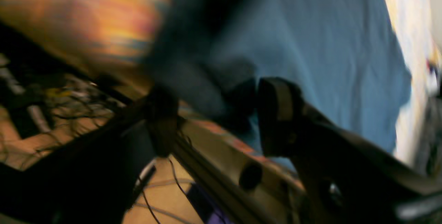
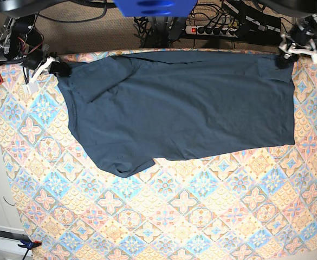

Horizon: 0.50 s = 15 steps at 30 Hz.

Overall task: Layout the t-shirt on the table in an organized manner, then fold the t-shirt properly
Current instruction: 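Release the t-shirt edge and move both grippers to its side edges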

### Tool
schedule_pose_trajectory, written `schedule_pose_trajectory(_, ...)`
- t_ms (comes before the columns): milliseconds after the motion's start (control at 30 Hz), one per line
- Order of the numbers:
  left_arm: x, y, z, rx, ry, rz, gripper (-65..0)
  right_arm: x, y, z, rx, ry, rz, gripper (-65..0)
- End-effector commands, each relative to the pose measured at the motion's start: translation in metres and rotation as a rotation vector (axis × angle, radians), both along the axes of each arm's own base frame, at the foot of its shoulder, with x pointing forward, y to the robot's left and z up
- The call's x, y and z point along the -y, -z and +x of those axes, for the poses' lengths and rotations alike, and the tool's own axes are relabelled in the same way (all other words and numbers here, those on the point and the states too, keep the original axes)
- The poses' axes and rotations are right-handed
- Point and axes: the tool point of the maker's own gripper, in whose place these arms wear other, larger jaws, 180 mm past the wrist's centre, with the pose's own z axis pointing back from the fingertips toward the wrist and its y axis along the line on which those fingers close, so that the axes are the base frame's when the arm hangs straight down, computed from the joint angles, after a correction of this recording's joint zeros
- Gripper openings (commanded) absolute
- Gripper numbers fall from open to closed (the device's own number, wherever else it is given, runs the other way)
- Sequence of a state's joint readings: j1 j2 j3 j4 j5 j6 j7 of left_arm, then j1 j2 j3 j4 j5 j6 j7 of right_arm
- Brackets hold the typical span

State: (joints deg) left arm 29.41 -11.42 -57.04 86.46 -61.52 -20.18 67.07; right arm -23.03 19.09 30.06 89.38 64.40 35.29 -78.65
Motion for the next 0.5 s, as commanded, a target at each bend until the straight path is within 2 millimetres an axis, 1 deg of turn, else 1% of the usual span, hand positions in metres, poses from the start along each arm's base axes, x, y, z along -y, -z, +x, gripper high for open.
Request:
schedule_pose_trajectory(0, -0.009, -0.010, 0.003, 0.026, 0.001, 0.027, -29.7, 0.005, -0.012, 0.010, 0.048, 0.001, -0.011, -51.6)
schedule_pose_trajectory(33, -0.011, -0.013, 0.008, 0.040, -0.001, 0.032, -29.7, 0.005, -0.012, 0.010, 0.048, 0.001, -0.011, -49.4)
schedule_pose_trajectory(100, -0.026, -0.025, 0.018, 0.062, 0.006, 0.072, -29.7, 0.006, -0.012, 0.010, 0.049, 0.004, -0.012, -46.1)
schedule_pose_trajectory(167, -0.037, -0.033, 0.023, 0.083, -0.013, 0.093, -29.7, 0.007, -0.013, 0.010, 0.052, 0.005, -0.013, -44.6)
schedule_pose_trajectory(267, -0.049, -0.048, 0.040, 0.133, -0.029, 0.121, -29.7, 0.008, -0.014, 0.012, 0.058, 0.011, -0.016, -44.5)
schedule_pose_trajectory(300, -0.057, -0.054, 0.045, 0.133, -0.018, 0.148, -29.7, 0.011, -0.015, 0.012, 0.063, 0.020, -0.018, -44.4)
schedule_pose_trajectory(367, -0.064, -0.064, 0.062, 0.154, -0.007, 0.178, -29.7, 0.022, -0.019, 0.012, 0.074, 0.053, -0.033, -44.4)
schedule_pose_trajectory(467, -0.071, -0.073, 0.079, 0.169, -0.002, 0.219, -29.7, 0.030, -0.023, 0.013, 0.086, 0.076, -0.043, -44.4)
